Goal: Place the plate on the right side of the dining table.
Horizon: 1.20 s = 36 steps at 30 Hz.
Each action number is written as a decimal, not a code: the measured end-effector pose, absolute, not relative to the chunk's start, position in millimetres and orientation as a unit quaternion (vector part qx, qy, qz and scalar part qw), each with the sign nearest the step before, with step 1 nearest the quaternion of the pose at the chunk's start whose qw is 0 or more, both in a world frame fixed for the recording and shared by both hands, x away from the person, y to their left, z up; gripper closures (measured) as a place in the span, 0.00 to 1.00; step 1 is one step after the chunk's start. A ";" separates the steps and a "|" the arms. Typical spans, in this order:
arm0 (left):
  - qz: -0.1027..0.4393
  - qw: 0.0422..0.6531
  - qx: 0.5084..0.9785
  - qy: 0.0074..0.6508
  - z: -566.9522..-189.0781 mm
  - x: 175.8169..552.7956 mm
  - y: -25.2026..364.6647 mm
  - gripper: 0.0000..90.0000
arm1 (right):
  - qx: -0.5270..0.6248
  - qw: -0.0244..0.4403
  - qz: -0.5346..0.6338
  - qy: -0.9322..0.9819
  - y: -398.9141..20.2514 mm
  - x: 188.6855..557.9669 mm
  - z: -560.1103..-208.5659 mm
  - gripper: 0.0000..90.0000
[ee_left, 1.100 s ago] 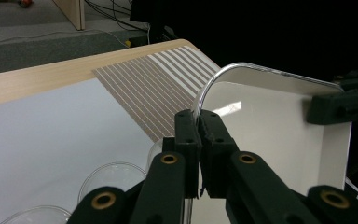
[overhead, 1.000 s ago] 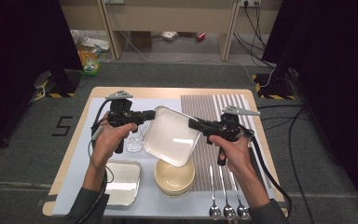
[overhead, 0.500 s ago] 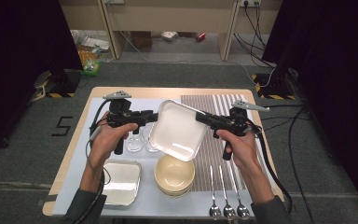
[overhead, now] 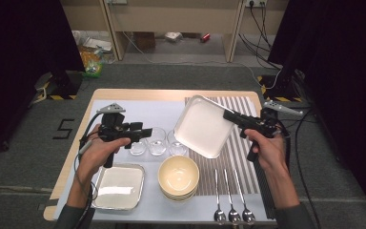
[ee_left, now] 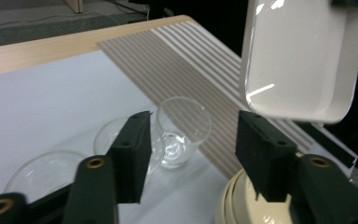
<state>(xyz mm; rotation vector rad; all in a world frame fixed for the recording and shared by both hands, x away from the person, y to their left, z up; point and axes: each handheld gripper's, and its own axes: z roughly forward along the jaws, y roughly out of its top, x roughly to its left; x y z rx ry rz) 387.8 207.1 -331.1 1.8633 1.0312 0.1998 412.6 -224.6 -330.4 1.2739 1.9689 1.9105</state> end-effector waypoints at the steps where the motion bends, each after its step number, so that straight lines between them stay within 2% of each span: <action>1: 0.083 0.476 0.766 0.423 -332.9 385.7 209.8 0.46 | 0.422 0.061 0.631 0.648 -228.1 412.4 -330.7 0.86; 7: 0.103 0.457 0.766 0.440 -346.8 372.8 229.0 0.32 | 0.444 0.069 0.629 0.634 -255.9 412.5 -335.3 0.86; 11: 0.111 0.453 0.761 0.452 -356.2 365.7 244.9 0.27 | 0.457 0.074 0.623 0.630 -268.3 413.4 -341.1 0.86; 20: 0.136 0.423 0.760 0.475 -383.8 352.6 283.6 0.23 | 0.483 0.081 0.613 0.620 -285.9 416.9 -357.7 0.85; 36: 0.165 0.395 0.724 0.541 -441.0 316.4 347.7 0.23 | 0.527 0.079 0.586 0.610 -299.4 428.4 -394.7 0.85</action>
